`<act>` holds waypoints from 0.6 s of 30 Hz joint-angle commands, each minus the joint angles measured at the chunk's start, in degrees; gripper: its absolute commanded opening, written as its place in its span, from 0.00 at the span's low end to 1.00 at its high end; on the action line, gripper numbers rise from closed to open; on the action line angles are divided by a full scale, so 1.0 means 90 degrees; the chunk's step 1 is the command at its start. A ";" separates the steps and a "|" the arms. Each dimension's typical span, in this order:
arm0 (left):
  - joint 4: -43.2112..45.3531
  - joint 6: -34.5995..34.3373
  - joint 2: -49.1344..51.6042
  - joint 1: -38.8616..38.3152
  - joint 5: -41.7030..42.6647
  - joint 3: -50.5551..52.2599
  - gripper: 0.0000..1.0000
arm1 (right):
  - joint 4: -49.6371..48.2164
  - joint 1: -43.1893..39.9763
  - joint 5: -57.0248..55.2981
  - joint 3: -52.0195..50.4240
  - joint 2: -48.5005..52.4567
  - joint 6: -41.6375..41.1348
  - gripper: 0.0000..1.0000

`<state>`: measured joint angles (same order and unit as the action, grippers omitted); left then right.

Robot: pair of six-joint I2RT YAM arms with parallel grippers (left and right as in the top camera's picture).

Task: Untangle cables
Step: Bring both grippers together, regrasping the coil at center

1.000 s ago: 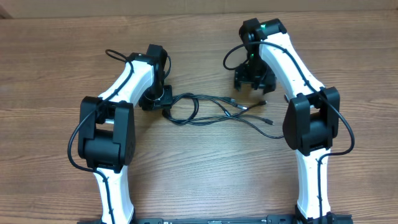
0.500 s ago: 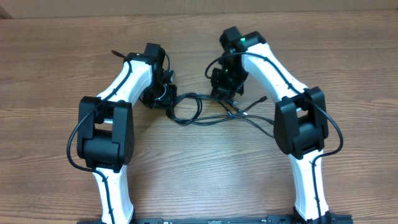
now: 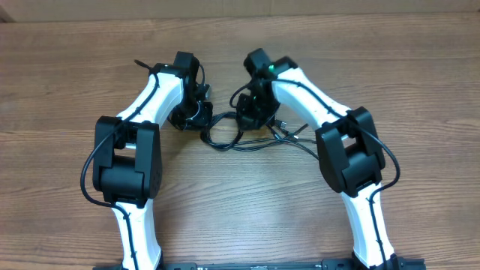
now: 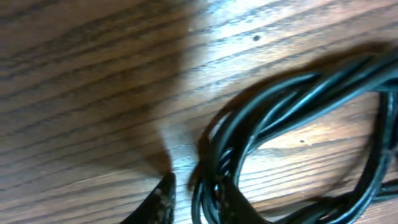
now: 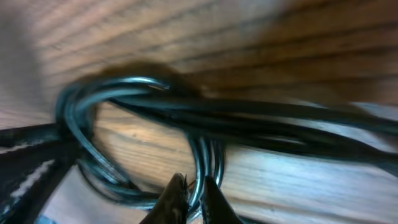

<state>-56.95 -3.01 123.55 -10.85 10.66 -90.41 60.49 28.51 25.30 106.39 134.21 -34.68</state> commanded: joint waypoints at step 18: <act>0.0100 -0.0046 0.0095 -0.0017 0.0384 -0.0058 0.32 | -0.1484 0.0301 -0.0539 -0.1382 -0.0044 -0.0338 0.09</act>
<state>-56.10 -3.31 123.57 -10.48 10.79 -90.41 47.81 29.98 25.80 96.40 130.98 -37.50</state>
